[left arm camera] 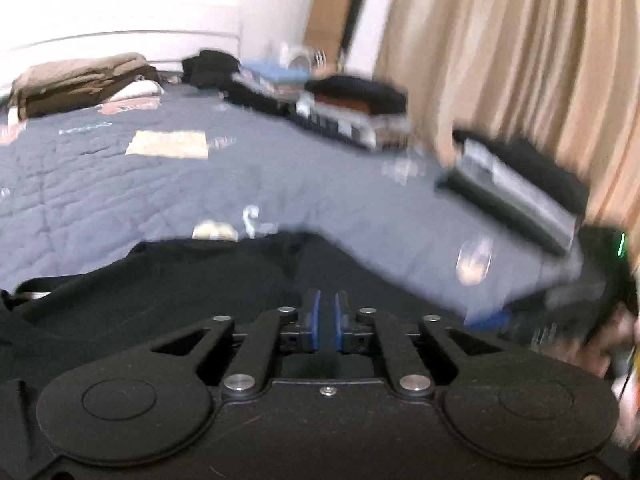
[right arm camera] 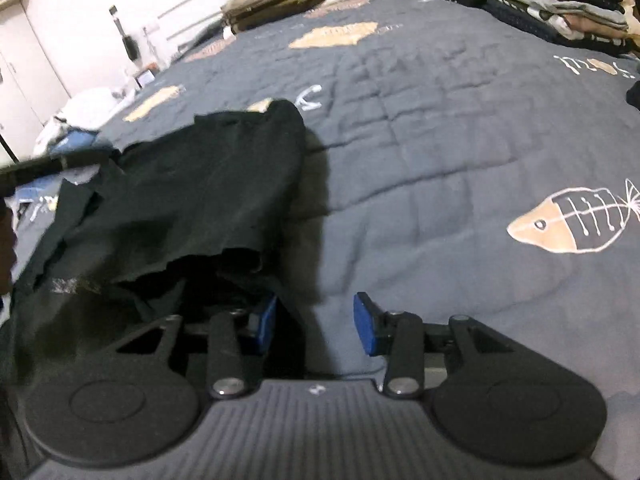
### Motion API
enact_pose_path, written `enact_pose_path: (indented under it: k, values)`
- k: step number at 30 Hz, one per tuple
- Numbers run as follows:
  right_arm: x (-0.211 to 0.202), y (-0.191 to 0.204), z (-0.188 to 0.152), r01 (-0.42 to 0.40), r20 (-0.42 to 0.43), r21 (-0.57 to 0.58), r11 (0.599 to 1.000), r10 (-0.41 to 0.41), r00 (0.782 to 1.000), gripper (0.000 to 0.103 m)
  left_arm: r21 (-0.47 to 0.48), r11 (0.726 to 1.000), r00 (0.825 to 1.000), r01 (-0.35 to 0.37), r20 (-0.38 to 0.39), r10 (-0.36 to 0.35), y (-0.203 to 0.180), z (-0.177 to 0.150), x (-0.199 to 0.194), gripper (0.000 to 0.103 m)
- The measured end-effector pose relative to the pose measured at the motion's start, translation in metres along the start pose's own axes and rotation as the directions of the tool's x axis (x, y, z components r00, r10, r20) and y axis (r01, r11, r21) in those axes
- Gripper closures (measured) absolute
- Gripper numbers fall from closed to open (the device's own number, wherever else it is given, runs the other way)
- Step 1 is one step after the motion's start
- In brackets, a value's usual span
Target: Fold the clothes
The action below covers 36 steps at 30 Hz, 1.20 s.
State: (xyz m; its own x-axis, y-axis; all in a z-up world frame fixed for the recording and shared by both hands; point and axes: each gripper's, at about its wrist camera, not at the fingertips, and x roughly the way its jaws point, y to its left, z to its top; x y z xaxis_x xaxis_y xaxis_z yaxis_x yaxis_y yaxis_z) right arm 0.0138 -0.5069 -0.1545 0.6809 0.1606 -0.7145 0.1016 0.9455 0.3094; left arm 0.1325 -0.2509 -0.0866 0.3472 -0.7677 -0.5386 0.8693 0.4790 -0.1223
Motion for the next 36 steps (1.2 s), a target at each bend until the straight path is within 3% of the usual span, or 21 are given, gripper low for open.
enact_pose_path:
  k: [4,7,9,10,12,13,16,19,22,24,26,29,32,36]
  values:
    - [0.006,0.001,-0.001,0.003,-0.028,-0.01,1.0,-0.004,1.0,0.062,0.185,0.982,0.998,0.023,-0.058,-0.012,-0.045,-0.005,0.015,0.061]
    - [0.005,-0.002,0.0,0.0,-0.029,0.002,1.0,0.0,1.0,0.062,0.285,0.958,0.996,0.04,-0.084,-0.016,-0.073,-0.011,0.034,0.058]
    - [0.005,-0.002,0.0,0.0,-0.028,0.006,1.0,0.0,1.0,0.061,0.294,0.955,0.995,0.039,-0.1,-0.01,-0.073,-0.014,0.045,0.059]
    - [0.006,-0.002,0.0,0.0,-0.029,0.003,1.0,0.0,1.0,0.061,0.298,0.954,0.994,0.039,-0.108,-0.006,-0.074,-0.015,0.051,0.061]
    - [0.008,-0.003,0.0,0.0,-0.033,-0.001,1.0,0.0,0.999,0.06,0.307,0.951,0.992,0.038,-0.124,0.0,-0.074,-0.018,0.062,0.094]
    - [0.008,-0.003,0.0,-0.002,-0.033,0.0,1.0,0.002,0.999,0.06,0.304,0.952,0.992,0.038,-0.128,0.001,-0.073,-0.019,0.066,0.094]
    - [0.01,-0.006,-0.001,0.007,-0.035,-0.001,1.0,-0.007,0.999,0.06,0.143,0.99,0.999,0.002,-0.036,0.003,-0.041,-0.009,0.046,0.1]
    - [0.011,-0.011,-0.001,0.006,-0.029,0.028,1.0,-0.005,1.0,0.06,-0.05,0.995,0.995,-0.084,0.058,0.086,0.003,-0.008,0.012,0.1]
    - [0.011,-0.014,0.0,0.022,-0.019,0.043,0.999,-0.021,1.0,0.059,-0.284,0.942,0.972,-0.176,0.099,0.212,0.052,-0.023,-0.023,0.1]
    - [0.011,-0.016,0.0,0.014,-0.013,0.055,0.998,-0.013,1.0,0.059,-0.328,0.915,0.966,-0.236,0.02,0.256,0.071,-0.037,-0.031,0.1]
    - [0.013,-0.015,0.0,0.029,-0.02,0.041,0.999,-0.028,0.999,0.059,-0.309,0.873,0.925,-0.378,-0.087,0.37,0.079,-0.053,-0.035,0.1]
    - [0.012,-0.014,0.001,0.037,-0.029,0.03,0.999,-0.036,0.999,0.059,-0.359,0.877,0.948,-0.318,-0.143,0.285,0.091,-0.072,-0.047,0.09]
    - [0.007,-0.01,0.005,0.044,-0.025,0.015,0.999,-0.043,0.999,0.059,-0.299,0.91,0.958,-0.286,-0.084,0.274,0.081,-0.056,-0.053,0.045]
    - [0.004,-0.002,0.006,0.019,0.01,-0.019,1.0,-0.019,1.0,0.059,-0.193,0.97,0.989,-0.15,-0.018,0.15,0.063,0.001,-0.019,0.045]
